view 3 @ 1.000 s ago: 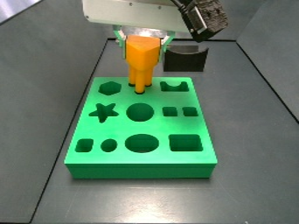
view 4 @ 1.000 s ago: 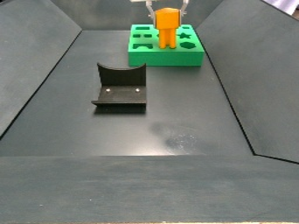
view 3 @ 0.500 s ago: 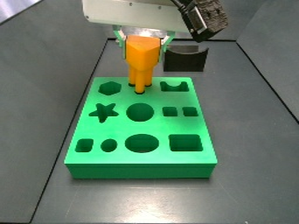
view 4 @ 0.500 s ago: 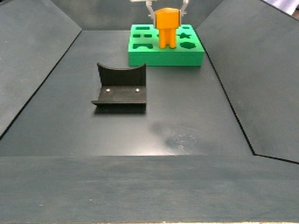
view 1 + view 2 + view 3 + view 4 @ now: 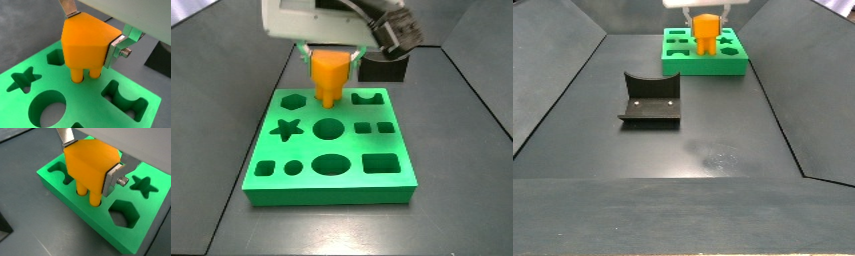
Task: Pick up the 3 prong object. Move up. Move to above the board. Insert the 3 prong object.
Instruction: Insert the 3 prong object.
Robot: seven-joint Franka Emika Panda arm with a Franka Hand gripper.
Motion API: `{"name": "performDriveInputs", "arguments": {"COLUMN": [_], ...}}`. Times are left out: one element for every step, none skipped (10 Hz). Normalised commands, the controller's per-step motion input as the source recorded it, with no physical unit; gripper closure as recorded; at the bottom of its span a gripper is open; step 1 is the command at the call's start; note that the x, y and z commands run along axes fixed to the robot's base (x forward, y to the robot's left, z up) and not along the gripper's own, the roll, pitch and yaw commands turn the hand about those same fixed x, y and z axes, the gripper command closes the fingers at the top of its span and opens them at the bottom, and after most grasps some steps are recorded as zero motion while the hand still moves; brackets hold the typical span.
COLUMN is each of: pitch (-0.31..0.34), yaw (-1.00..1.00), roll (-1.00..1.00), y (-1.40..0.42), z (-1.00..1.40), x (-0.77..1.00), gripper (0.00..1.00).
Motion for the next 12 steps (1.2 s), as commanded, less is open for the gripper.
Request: {"name": "performDriveInputs", "arguments": {"pitch": [-0.284, -0.309, -0.309, -0.286, -0.281, -0.274, -0.269, -0.264, -0.259, -0.191, -0.041, 0.000], "yaw": [0.00, 0.00, 0.01, 0.00, 0.00, 0.00, 0.00, 0.00, 0.00, 0.00, 0.00, 0.00], "roll": [0.17, 0.16, 0.15, 0.12, 0.09, 0.06, 0.04, 0.04, 0.03, 0.00, -0.06, 0.00], "y": [0.00, 0.00, 0.00, 0.00, 0.00, 0.00, 0.00, 0.00, 0.00, 0.00, 0.06, 0.00], "z": [-0.58, -0.54, -0.55, -0.62, -0.65, -0.67, -0.67, -0.67, -0.61, -0.40, -0.02, 0.00], "x": [-0.05, 0.00, -0.01, 0.00, 0.00, 0.00, 0.00, 0.03, 0.03, 0.05, 0.05, 0.00], "gripper": [1.00, 1.00, 1.00, 1.00, 1.00, 1.00, 1.00, 1.00, 1.00, 1.00, 1.00, 1.00]}}
